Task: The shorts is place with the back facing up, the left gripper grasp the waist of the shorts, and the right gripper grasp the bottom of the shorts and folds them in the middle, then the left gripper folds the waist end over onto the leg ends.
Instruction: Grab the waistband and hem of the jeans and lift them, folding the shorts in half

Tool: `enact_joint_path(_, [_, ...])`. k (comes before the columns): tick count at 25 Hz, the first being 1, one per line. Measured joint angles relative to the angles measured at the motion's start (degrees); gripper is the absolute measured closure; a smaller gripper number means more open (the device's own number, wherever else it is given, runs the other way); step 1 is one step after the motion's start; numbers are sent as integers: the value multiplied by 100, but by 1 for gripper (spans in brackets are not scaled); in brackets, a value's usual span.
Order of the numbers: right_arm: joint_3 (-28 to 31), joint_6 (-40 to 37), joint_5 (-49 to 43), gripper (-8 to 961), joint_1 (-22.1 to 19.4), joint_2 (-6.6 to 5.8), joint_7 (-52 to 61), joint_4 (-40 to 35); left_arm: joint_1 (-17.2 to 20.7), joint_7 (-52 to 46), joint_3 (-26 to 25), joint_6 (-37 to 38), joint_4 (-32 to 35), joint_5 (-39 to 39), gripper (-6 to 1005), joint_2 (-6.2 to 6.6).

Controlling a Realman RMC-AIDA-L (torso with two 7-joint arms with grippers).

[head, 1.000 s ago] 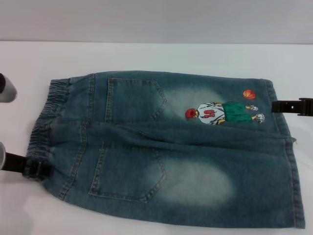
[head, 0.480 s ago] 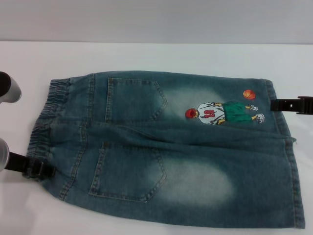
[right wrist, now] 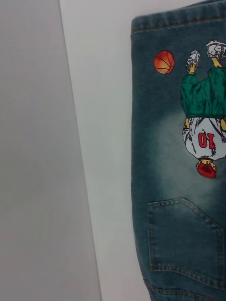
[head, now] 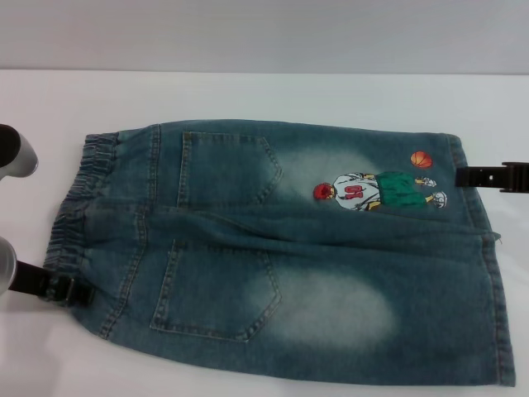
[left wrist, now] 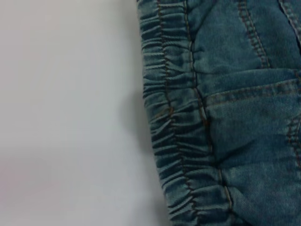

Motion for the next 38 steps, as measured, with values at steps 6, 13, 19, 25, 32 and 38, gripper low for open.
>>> enact_joint_path(6, [-15,23,60,231,0,0,0,-12,-19,16,3,-76,-23,0,229,0])
enact_joint_path(13, [-34,38,148,235,18,-1,0,-27,-25,85,-46,-178,-160,-69,349,8])
enact_joint_path(19, [-34,83,154,239,49,-7,1,-17,-41,95,-34,-186,-199,-70,501,3])
enact_joint_path(25, [-20,210,156,243,57,-9,42,-58,-18,97,-12,-218,-380,-70,549,1])
enact_joint_path(32, [14,578,11,247,-32,2,75,-30,-33,82,2,-246,-495,-70,583,-6])
enact_joint_path(38, [16,944,-241,251,-233,16,110,61,-133,80,3,-299,-447,-70,634,-9])
